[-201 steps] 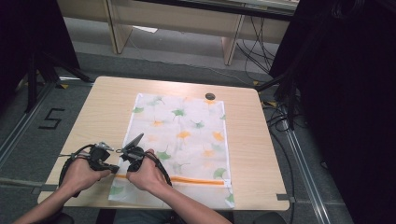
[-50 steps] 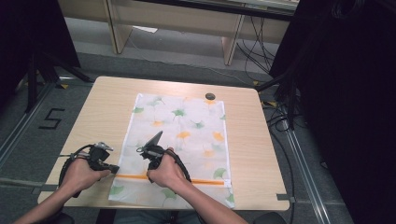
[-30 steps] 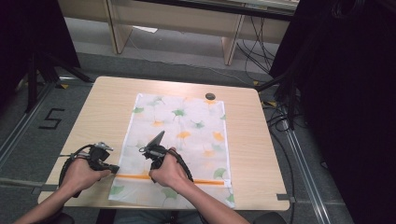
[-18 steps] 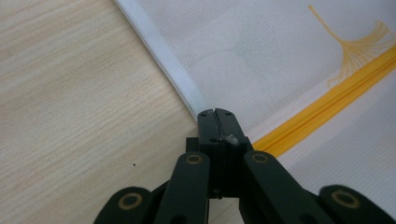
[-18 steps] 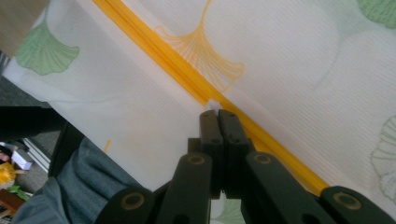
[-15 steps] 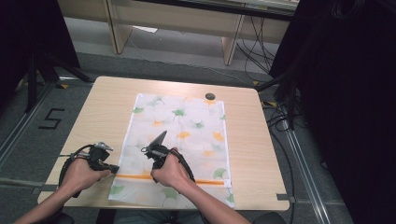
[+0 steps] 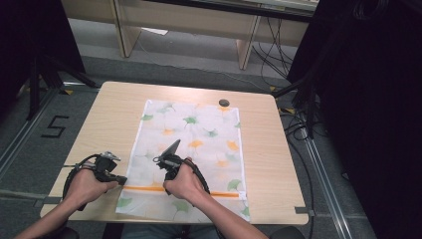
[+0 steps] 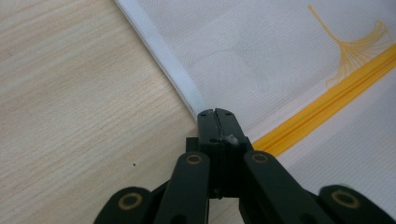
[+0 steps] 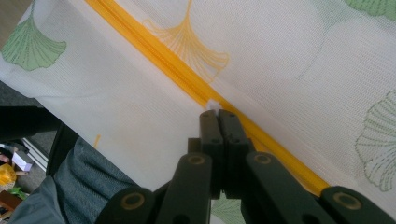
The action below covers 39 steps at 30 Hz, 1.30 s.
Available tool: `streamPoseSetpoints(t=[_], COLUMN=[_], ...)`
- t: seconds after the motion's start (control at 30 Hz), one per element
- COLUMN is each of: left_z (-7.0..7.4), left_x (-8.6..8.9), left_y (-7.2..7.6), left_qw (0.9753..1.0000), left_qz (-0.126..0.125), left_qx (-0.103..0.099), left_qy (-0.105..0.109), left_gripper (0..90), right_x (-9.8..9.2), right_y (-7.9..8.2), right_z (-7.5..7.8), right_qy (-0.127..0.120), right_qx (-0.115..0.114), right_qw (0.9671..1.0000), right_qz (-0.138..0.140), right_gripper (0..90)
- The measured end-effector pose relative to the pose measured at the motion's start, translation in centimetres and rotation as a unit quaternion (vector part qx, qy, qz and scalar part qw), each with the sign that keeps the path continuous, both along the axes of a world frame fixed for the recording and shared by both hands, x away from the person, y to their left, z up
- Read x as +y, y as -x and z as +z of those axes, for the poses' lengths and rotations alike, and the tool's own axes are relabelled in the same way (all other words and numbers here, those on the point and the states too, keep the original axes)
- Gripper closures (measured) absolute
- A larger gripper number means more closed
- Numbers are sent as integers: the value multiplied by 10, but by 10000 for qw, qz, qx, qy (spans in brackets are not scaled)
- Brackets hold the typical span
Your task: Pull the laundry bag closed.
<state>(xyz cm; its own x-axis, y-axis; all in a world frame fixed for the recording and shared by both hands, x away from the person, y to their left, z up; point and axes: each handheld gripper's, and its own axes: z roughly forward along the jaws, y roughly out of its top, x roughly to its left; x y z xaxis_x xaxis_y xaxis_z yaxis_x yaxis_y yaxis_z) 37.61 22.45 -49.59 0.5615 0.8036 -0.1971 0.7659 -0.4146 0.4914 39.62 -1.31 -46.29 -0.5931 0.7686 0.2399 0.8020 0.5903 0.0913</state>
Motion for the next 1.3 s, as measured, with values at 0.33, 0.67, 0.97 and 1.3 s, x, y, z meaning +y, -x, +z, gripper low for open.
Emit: streamPoseSetpoints(t=[0.33,0.67,0.97,1.3], left_z=[0,0,0,0], left_x=[0,0,0,0], left_y=[0,0,0,0], left_qw=[10000,10000,10000,10000], left_qz=[-22,-14,-14,-7], left_qx=[-2,0,-7,-22], left_qy=[-12,-10,-15,-17], left_gripper=[900,900,900,900], right_x=[-5,-7,-15,-16], right_y=[-2,0,-3,-2], right_z=[0,3,0,0], right_qy=[19,111,38,58], right_qx=[-138,9,-202,-106], right_qw=[9998,9999,9995,9999], right_qz=[157,-72,226,86], right_gripper=[900,900,900,900])
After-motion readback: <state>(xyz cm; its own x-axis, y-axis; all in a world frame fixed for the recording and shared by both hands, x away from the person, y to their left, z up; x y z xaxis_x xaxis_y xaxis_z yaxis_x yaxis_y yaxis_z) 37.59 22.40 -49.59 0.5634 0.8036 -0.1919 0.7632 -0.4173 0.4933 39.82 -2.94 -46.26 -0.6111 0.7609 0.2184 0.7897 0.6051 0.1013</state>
